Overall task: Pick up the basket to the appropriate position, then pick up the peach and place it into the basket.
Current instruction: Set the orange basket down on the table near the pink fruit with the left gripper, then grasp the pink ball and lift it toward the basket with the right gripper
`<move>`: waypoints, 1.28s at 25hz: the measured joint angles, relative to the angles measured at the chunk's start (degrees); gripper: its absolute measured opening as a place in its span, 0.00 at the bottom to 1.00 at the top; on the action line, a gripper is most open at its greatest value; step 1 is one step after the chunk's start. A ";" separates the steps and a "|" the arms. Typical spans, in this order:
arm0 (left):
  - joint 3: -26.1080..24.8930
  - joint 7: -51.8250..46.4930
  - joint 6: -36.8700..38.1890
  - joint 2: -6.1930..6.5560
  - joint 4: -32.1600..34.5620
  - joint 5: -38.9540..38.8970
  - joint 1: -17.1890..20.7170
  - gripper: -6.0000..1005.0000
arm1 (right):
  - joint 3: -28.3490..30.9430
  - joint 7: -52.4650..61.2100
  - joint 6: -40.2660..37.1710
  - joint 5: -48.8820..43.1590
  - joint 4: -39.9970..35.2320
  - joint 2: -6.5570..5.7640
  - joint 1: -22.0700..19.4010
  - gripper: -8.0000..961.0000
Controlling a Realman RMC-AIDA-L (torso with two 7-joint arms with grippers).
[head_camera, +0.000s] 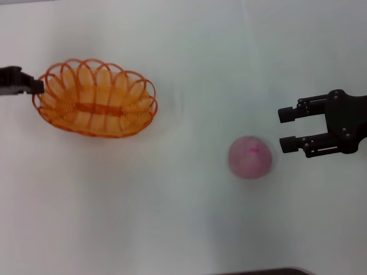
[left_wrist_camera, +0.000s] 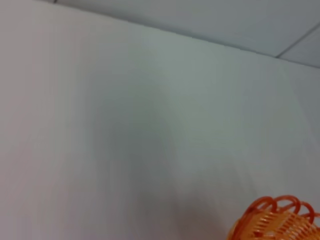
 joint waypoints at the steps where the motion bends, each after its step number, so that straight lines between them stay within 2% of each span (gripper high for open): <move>1: -0.02 -0.15 -0.60 -0.47 0.03 -0.73 1.24 0.05 | 0.00 0.01 -0.02 0.00 0.00 0.00 0.00 0.75; 6: 0.37 -0.32 -3.42 -2.25 -0.22 -2.31 4.59 0.06 | -0.01 0.03 0.16 0.00 0.00 0.03 0.10 0.75; 12: 0.87 -0.40 -4.82 -2.55 -0.83 -2.11 5.44 0.06 | -0.02 0.06 0.19 -0.01 0.00 0.09 0.41 0.75; 17: 0.31 3.47 -5.85 -2.56 1.08 -6.41 7.55 0.20 | 0.64 0.11 0.26 -0.01 0.00 0.09 0.28 0.75; 22: 0.09 14.46 -4.17 -2.35 5.01 -19.51 12.69 0.36 | 3.90 2.16 0.06 0.27 0.03 0.01 0.88 0.75; 26: -0.12 26.82 2.99 -2.42 6.30 -28.74 16.48 0.49 | 5.24 8.63 0.37 2.06 0.02 -0.65 2.55 0.75; 28: -0.44 34.40 7.66 -2.87 6.28 -29.96 18.02 0.59 | 5.81 11.71 0.41 3.66 0.01 -1.01 3.61 0.75; 32: -0.52 41.66 13.10 -3.46 5.75 -28.81 20.60 0.75 | 5.77 17.62 0.47 5.14 0.00 -2.15 6.52 0.75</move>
